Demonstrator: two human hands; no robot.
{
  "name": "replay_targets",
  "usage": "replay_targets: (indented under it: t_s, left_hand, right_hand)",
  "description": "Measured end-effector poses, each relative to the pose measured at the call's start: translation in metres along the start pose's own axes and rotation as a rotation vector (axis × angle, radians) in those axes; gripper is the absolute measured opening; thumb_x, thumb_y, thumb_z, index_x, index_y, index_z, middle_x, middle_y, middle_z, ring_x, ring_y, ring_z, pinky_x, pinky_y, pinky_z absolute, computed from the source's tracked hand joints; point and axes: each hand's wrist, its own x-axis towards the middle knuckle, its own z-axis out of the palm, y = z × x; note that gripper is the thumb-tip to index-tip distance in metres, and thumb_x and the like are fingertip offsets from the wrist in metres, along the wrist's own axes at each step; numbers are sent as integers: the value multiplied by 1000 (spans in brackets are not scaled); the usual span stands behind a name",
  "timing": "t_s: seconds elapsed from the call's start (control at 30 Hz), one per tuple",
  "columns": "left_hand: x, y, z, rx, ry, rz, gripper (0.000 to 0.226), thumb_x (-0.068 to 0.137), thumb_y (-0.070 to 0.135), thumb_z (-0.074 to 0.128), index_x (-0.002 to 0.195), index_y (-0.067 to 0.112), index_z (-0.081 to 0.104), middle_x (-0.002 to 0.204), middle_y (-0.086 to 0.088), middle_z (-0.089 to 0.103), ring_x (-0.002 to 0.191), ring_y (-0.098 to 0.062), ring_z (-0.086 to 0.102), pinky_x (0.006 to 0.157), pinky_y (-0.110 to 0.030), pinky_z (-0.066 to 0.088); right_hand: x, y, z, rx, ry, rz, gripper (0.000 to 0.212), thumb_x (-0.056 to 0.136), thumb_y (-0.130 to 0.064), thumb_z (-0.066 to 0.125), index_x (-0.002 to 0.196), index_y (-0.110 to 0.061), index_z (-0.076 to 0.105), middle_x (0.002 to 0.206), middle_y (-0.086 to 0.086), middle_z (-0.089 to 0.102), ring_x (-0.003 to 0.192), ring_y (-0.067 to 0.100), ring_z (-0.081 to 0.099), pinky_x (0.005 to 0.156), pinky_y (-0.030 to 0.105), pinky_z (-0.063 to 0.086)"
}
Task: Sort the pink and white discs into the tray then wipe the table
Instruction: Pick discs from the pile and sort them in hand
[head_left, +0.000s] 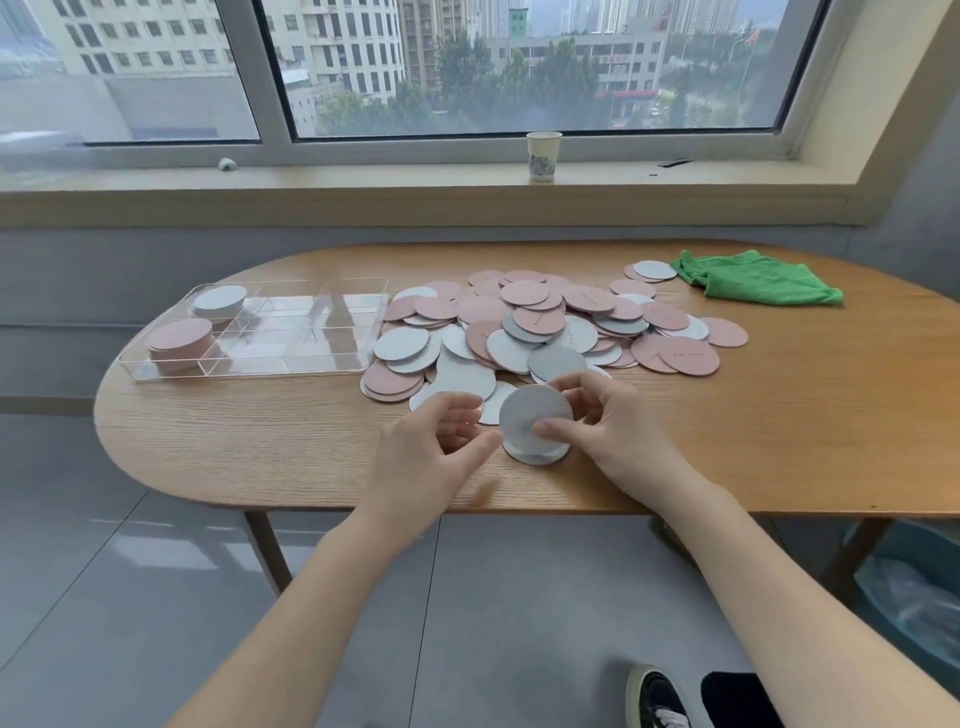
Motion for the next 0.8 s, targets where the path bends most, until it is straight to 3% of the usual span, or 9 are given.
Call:
replay_targets:
  t_s: [0.1, 0.2, 0.3, 0.4, 0.53, 0.67, 0.8]
  left_hand:
    - [0, 2, -2, -75, -24, 2, 42, 86, 28, 84, 125, 27, 68, 113, 9, 74, 99, -3, 72, 90, -24, 58]
    - [1, 3, -3, -222, -116, -5, 48, 89, 37, 81, 134, 32, 63, 121, 4, 74, 108, -10, 72, 95, -32, 57]
    - [2, 4, -1, -336, -176, -33, 42, 90, 47, 72, 131, 38, 67, 119, 1, 76, 113, -19, 71, 102, -42, 54]
    - [1, 5, 2, -603, -200, -109, 31, 100, 36, 65, 128, 24, 71, 122, -8, 74, 116, -27, 68, 106, -54, 51]
    - [2, 6, -6, -800, -162, -217, 38, 100, 28, 54, 131, 10, 64, 125, -17, 71, 113, -29, 70, 102, -54, 55]
    - [6, -3, -25, -796, -93, -219, 32, 109, 20, 45, 136, 12, 60, 125, -22, 71, 106, -36, 73, 83, -44, 61]
    - [7, -10, -44, -808, -28, -204, 27, 107, 18, 50, 129, 11, 64, 119, -23, 71, 94, -33, 71, 73, -38, 58]
  right_hand:
    - [-5, -9, 2, 159, -31, -35, 18, 83, -17, 82, 96, -25, 74, 88, -2, 77, 83, 18, 70, 82, 39, 55]
    - [-7, -22, 9, 247, -101, -78, 13, 88, -12, 75, 99, -21, 77, 86, 0, 76, 73, 14, 63, 71, 31, 53]
    - [-8, -31, 18, 300, -180, -74, 15, 91, -9, 73, 105, -13, 77, 91, 3, 77, 75, 14, 67, 73, 28, 56]
    - [-6, -35, 26, 350, -153, -30, 20, 84, -2, 77, 103, -10, 76, 95, 6, 78, 82, 18, 74, 78, 29, 60]
    - [2, -35, 27, 243, -44, -12, 26, 80, -10, 84, 104, -11, 74, 91, 1, 77, 86, 16, 75, 85, 28, 59]
    - [12, -34, 26, 7, 5, -39, 26, 80, -23, 85, 103, -17, 75, 87, -7, 76, 81, -1, 69, 76, 10, 51]
    - [28, -32, 36, -159, 11, -70, 27, 81, -31, 84, 104, -18, 75, 88, -9, 73, 77, -3, 64, 72, 12, 48]
